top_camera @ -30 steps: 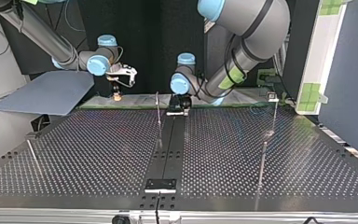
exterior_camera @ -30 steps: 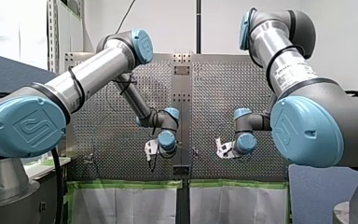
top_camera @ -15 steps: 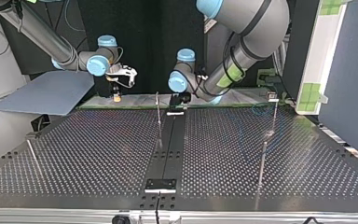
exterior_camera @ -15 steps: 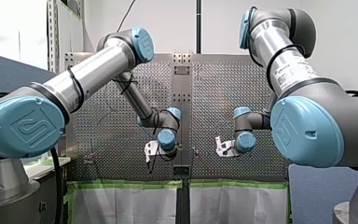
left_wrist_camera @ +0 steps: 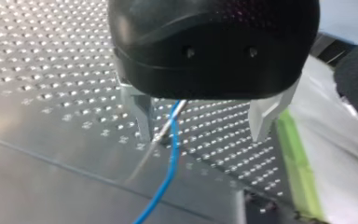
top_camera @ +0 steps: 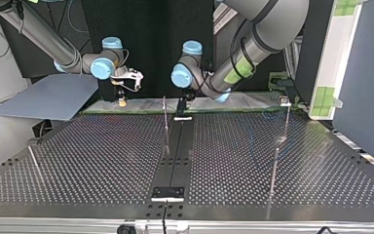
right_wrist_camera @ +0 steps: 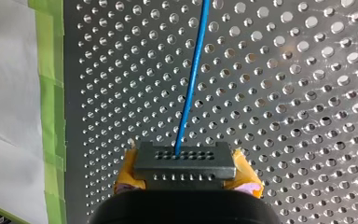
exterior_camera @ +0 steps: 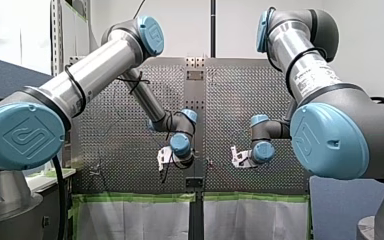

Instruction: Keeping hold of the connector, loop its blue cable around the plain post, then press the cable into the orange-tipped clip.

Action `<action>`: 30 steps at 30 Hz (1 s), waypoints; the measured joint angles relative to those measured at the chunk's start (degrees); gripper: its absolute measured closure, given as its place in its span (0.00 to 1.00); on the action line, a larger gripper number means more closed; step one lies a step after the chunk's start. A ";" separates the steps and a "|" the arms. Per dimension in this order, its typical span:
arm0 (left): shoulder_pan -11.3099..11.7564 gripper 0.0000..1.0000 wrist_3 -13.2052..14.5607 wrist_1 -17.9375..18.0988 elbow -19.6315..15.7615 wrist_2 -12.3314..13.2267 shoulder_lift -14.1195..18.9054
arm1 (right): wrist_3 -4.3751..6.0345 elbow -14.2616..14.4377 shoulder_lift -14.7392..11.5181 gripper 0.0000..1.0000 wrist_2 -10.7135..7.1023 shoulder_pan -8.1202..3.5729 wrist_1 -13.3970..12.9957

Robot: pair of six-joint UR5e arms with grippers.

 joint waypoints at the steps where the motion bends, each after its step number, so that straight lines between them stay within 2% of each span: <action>1: -0.06 0.00 -0.01 0.05 -0.28 0.03 0.04 | 0.04 -0.01 0.00 1.00 0.00 0.00 -0.03; 6: -1.38 0.00 1.13 1.56 -2.08 1.49 0.63 | 0.16 0.00 -0.01 1.00 0.00 0.00 -0.05; 16: -3.40 0.00 4.73 6.80 -5.97 6.73 0.85 | 0.29 0.00 0.02 1.00 0.00 0.01 0.13; 23: -3.45 0.00 4.93 10.57 -6.14 10.49 0.86 | 0.38 0.00 0.03 1.00 -0.03 0.00 -0.02; 30: -3.00 0.00 3.72 14.04 -6.17 13.65 0.85 | 0.47 0.01 0.02 1.00 -0.05 0.00 -0.01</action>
